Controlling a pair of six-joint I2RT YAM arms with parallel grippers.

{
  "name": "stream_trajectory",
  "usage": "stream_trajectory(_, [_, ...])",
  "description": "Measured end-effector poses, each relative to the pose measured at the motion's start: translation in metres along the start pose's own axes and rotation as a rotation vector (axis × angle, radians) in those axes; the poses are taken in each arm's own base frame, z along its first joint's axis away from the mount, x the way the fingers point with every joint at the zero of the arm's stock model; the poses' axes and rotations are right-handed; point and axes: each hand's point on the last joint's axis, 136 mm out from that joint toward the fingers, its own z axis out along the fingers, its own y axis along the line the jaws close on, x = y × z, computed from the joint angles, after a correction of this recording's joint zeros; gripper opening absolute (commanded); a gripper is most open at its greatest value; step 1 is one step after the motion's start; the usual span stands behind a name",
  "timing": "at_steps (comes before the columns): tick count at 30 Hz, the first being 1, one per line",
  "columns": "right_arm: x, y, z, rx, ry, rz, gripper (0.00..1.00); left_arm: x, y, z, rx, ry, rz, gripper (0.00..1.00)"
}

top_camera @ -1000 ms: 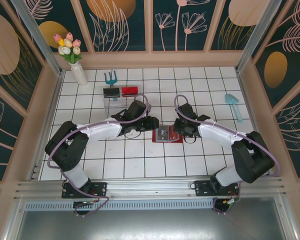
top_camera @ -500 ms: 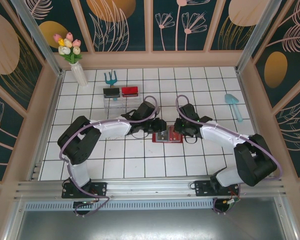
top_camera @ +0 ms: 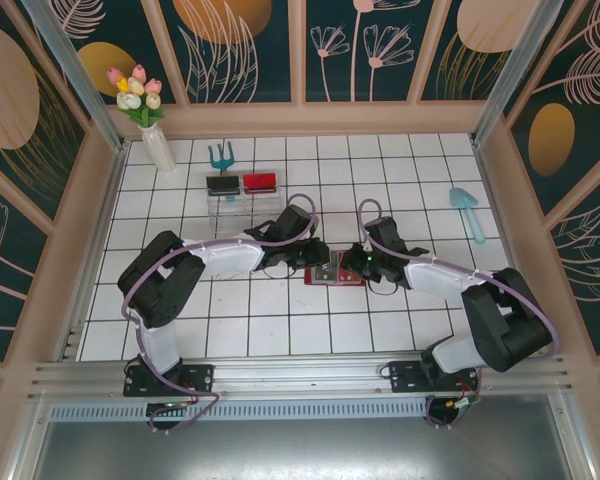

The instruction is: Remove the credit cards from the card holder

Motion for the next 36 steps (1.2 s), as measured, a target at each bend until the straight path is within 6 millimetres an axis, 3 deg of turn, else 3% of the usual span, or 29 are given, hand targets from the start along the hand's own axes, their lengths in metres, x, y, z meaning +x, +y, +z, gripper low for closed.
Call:
stream_trajectory(16, [0.007,0.005,0.01,-0.188,0.053,0.092,0.2,0.012,0.036,0.002,-0.107,0.002,-0.025,0.13])
stream_trajectory(29, [0.015,0.001,0.022,-0.211,0.102,0.115,0.18,0.016,0.042,0.002,-0.12,0.012,-0.033,0.11])
stream_trajectory(36, [0.014,0.002,0.024,-0.228,0.109,0.122,0.12,0.016,0.043,0.003,-0.121,0.015,-0.037,0.11])
